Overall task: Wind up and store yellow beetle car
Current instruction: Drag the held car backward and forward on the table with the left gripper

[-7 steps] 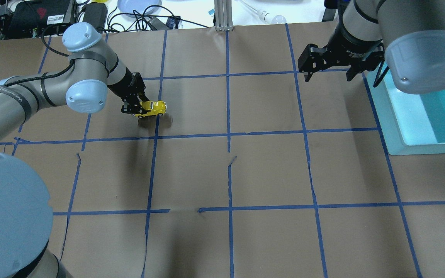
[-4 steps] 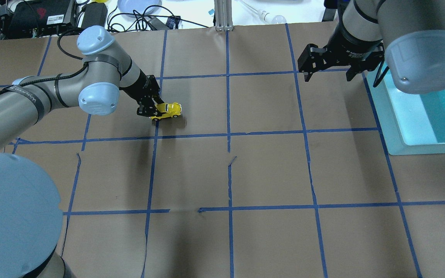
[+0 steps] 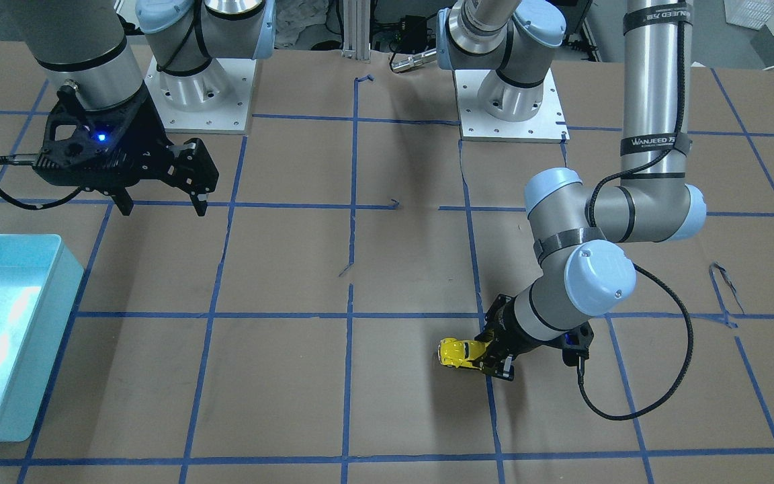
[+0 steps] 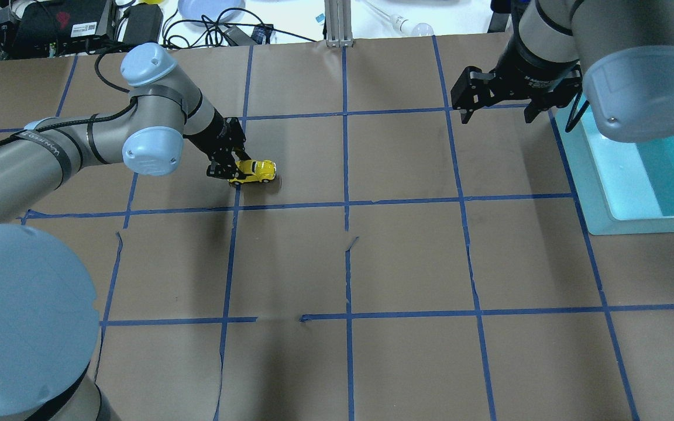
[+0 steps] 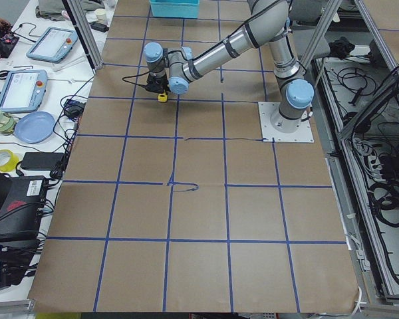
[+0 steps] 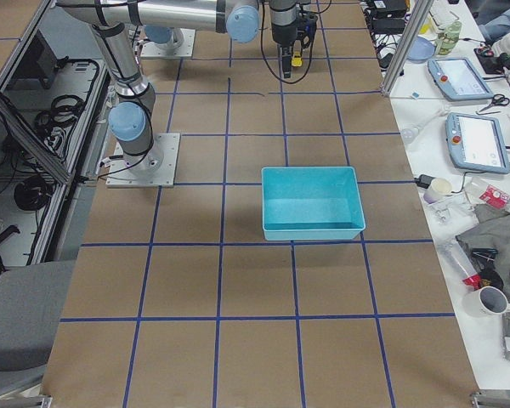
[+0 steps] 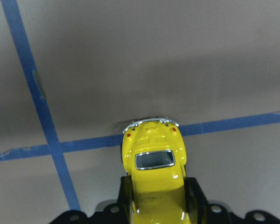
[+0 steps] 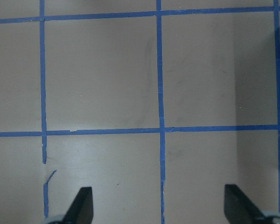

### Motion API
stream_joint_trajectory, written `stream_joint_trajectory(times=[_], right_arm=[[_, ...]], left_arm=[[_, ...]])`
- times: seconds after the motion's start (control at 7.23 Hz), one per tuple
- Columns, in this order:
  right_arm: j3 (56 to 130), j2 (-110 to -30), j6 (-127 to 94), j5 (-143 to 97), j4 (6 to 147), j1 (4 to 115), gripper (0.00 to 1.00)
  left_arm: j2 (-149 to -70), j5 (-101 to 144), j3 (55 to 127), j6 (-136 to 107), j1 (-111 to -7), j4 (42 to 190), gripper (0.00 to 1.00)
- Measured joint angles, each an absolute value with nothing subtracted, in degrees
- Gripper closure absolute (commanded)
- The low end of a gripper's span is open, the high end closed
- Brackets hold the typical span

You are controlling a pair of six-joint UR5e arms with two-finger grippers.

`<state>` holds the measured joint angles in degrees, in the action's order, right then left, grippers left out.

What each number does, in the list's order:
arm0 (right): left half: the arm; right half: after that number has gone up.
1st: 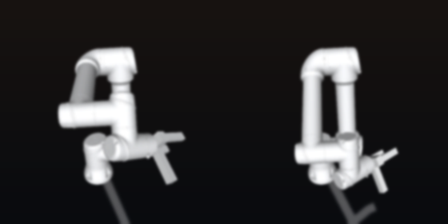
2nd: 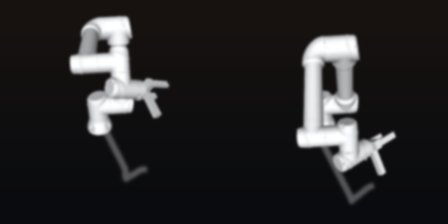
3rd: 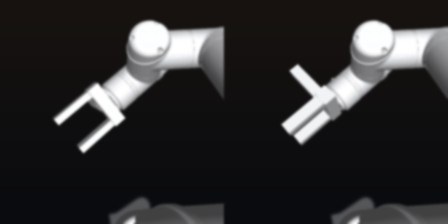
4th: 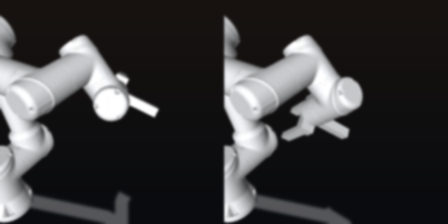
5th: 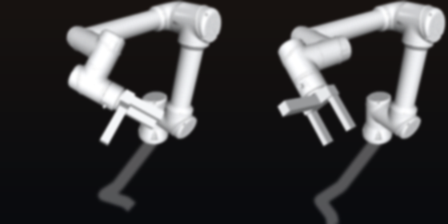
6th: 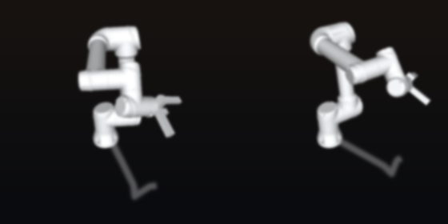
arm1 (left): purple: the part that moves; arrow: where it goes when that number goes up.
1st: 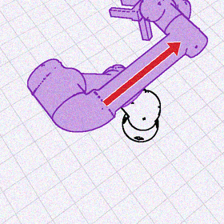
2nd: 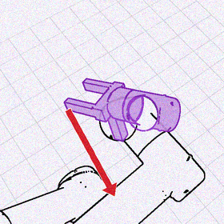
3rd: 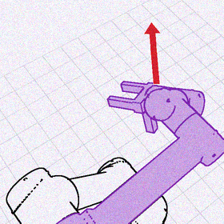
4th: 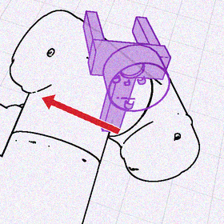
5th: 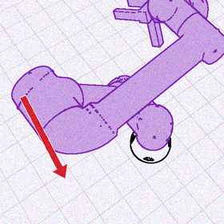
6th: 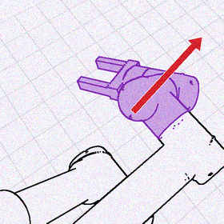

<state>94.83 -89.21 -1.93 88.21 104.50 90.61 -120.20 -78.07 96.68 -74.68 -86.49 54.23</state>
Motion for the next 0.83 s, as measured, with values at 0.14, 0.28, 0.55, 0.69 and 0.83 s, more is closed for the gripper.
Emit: stream_joint_trajectory(times=[0.14, 0.28, 0.55, 0.69, 0.83], right_arm=[[94.83, -89.21, -1.93, 88.23, 104.50, 90.62, 0.00], [94.83, -89.21, -1.94, 88.24, 104.48, 90.61, 0.00], [94.83, -89.21, -1.93, 88.24, 104.43, 90.62, 0.00], [94.83, -89.21, -1.93, 88.24, 104.42, 90.62, 0.00], [94.83, -89.21, -1.93, 88.24, 104.41, 90.61, 0.00]], left_arm=[[-120.39, -78.68, 96.65, -74.00, -85.96, 54.23, 1.00], [-120.43, -78.94, 96.64, -73.29, -85.07, 54.23, 1.00], [-120.32, -79.29, 96.66, -70.47, -82.99, 54.25, 1.00], [-120.22, -79.76, 96.65, -69.03, -81.78, 54.32, 1.00], [-120.12, -80.58, 96.61, -67.68, -80.66, 54.58, 1.00]])
